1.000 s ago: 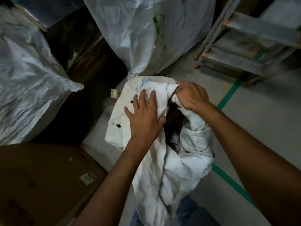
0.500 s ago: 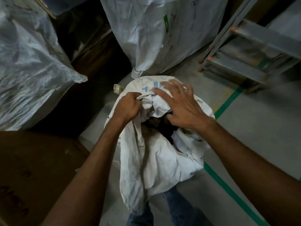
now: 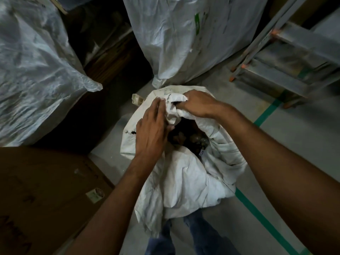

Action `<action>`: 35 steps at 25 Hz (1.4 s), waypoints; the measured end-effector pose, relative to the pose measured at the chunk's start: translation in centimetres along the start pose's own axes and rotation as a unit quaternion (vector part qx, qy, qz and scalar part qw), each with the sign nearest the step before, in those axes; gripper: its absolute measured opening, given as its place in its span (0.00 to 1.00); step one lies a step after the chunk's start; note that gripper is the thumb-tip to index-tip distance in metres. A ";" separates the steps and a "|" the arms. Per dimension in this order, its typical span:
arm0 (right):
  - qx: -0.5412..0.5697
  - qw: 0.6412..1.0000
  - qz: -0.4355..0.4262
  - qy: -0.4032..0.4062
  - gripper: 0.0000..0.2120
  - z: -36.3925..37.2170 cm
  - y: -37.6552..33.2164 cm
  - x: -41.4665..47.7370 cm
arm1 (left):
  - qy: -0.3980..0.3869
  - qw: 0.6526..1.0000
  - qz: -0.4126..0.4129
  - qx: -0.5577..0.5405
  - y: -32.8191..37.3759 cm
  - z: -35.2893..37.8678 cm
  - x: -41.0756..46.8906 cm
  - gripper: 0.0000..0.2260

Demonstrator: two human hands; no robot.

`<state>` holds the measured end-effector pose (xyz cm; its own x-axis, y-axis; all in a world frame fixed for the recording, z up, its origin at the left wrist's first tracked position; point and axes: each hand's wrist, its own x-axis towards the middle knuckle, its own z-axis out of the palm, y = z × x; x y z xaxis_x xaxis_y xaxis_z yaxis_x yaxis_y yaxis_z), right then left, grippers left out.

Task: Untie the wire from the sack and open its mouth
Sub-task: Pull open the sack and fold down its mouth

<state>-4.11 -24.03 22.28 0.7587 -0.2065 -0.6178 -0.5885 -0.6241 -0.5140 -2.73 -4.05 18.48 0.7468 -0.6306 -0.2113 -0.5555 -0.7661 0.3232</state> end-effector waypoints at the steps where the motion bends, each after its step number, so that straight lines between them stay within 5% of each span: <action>1: 0.004 1.000 -0.004 0.011 0.16 0.5 0.0 0.0 | 0.004 1.000 -0.014 -0.007 -0.6 0.6 0.5 0.38; 4: -0.043 0.995 -0.001 0.094 0.24 3.6 0.1 -1.2 | 0.009 0.998 -0.041 -0.048 -0.6 1.1 2.5 0.29; 7: -0.184 0.923 -0.049 0.335 0.26 8.5 0.2 -4.3 | -0.001 0.997 -0.053 -0.050 -1.4 -0.2 2.9 0.25; 8: -0.202 0.909 -0.056 0.360 0.28 10.0 0.7 -5.0 | -0.008 0.997 -0.059 -0.055 -2.1 -0.8 3.2 0.20; 11: -0.255 0.922 0.026 0.290 0.42 12.5 3.7 -5.2 | -0.140 0.974 -0.026 -0.176 -4.7 -2.8 4.3 0.08; 15: -0.232 0.929 -0.017 0.289 0.38 10.1 5.5 -2.3 | -0.237 0.904 -0.059 -0.352 -7.3 -2.6 5.8 0.07; 17: -0.125 0.949 -0.014 0.290 0.35 7.5 4.9 -1.1 | -0.215 0.928 -0.082 -0.292 -8.1 -1.1 5.9 0.18; 19: -0.002 0.957 0.044 0.287 0.32 5.2 4.6 -0.1 | -0.117 0.966 -0.098 -0.211 -8.2 0.3 5.1 0.24; 22: 0.105 0.959 0.140 0.223 0.26 4.0 4.9 1.4 | 0.019 0.976 -0.138 -0.170 -7.8 1.3 2.9 0.32; 25: 0.213 0.943 0.186 0.174 0.23 4.1 6.2 2.7 | -0.066 0.963 -0.213 -0.149 -8.0 3.1 0.2 0.45; 27: 0.219 0.939 0.194 0.181 0.24 4.8 7.0 2.9 | -0.098 0.952 -0.236 -0.170 -9.1 4.7 -0.9 0.36; 30: -0.012 0.968 0.115 0.224 0.26 7.1 5.6 0.4 | -0.054 0.948 -0.234 -0.210 -9.6 4.9 -2.4 0.21; 32: -0.136 0.945 0.044 0.295 0.29 9.4 3.3 -2.6 | -0.037 0.877 -0.298 -0.375 -8.5 3.6 -2.7 0.18; 34: -0.090 0.937 -0.019 0.337 0.26 12.2 0.5 -5.7 | -0.075 0.763 -0.340 -0.545 -7.5 2.1 -2.2 0.20; 35: -0.011 0.956 -0.022 0.292 0.26 13.9 -1.0 -7.4 | -0.093 0.712 -0.346 -0.604 -7.3 1.3 -1.8 0.24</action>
<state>-12.96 -11.43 19.09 0.8125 -0.5618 -0.1553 -0.5519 -0.6557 -0.5152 -0.46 2.55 15.31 0.5642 -0.2450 -0.7885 0.7259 -0.3079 0.6151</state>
